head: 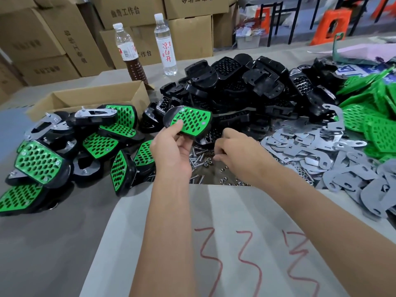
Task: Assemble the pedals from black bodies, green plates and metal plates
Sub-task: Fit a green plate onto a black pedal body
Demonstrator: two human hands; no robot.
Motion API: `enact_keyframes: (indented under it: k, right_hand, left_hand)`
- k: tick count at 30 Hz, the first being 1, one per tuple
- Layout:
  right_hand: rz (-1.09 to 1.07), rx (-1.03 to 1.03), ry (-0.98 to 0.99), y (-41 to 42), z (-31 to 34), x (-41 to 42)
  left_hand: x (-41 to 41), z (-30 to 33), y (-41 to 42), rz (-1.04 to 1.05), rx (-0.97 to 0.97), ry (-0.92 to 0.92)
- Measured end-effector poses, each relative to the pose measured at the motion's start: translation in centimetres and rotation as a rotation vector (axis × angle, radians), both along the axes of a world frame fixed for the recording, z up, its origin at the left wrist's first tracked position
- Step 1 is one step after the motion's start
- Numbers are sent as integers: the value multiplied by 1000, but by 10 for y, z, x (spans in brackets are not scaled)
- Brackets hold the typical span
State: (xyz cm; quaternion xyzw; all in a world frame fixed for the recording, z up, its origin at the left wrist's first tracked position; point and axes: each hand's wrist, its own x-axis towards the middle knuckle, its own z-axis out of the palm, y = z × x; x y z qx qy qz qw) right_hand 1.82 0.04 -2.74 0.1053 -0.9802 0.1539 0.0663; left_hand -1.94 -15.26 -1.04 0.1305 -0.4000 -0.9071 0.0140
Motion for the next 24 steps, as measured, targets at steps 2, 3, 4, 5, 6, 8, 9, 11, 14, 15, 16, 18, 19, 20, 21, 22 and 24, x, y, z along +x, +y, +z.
enact_keyframes:
  k: [2, 3, 4, 5, 6, 8, 9, 11, 14, 15, 16, 18, 19, 20, 21, 22, 24]
  right_hand:
    - [15, -60, -61, 6, 6, 2]
    - [9, -56, -73, 9, 9, 2]
    - [-11, -42, -76, 11, 12, 2]
    - [-45, -45, -76, 13, 14, 3]
    - [-78, -75, -76, 15, 14, 3]
    - [-105, -174, -68, 17, 13, 3]
    - [-100, -220, -59, 19, 11, 4]
    - [-102, -325, 4, 24, 7, 5]
    - [-221, -572, 224, 40, 4, 14]
    - [-271, -682, 286, 48, 3, 18]
    - [-313, -806, 334, 56, 3, 23]
    - [-355, -1042, 399, 69, 5, 34]
    - [-353, -1102, 417, 73, 5, 38]
    - [-337, -1115, 424, 74, 6, 41]
    - [-315, -1097, 425, 73, 6, 44]
    - [-296, -1056, 426, 71, 5, 46]
    - [-278, -922, 427, 66, 4, 46]
  left_hand:
    - [1, 1, 2, -5, 9, 4]
    - [2, 2, 3, -9, 10, 4]
    - [2, 1, 4, -14, 9, 3]
    - [3, 1, 5, -19, 6, -2]
    - [3, 0, 6, -25, 3, -6]
    - [3, 0, 8, -37, 2, -12]
    - [3, 0, 8, -46, 1, -13]
    - [4, 0, 9, -73, -17, -12]
    - [3, -1, 11, -165, -131, 7]
    - [4, -1, 14, -231, -206, 21]
    - [5, -2, 18, -311, -287, 40]
    - [10, -6, 28, -476, -424, 64]
    - [13, -8, 34, -538, -477, 79]
    - [16, -10, 39, -577, -524, 98]
    - [18, -12, 43, -598, -561, 116]
    - [20, -14, 46, -615, -579, 132]
    - [23, -17, 49, -652, -561, 159]
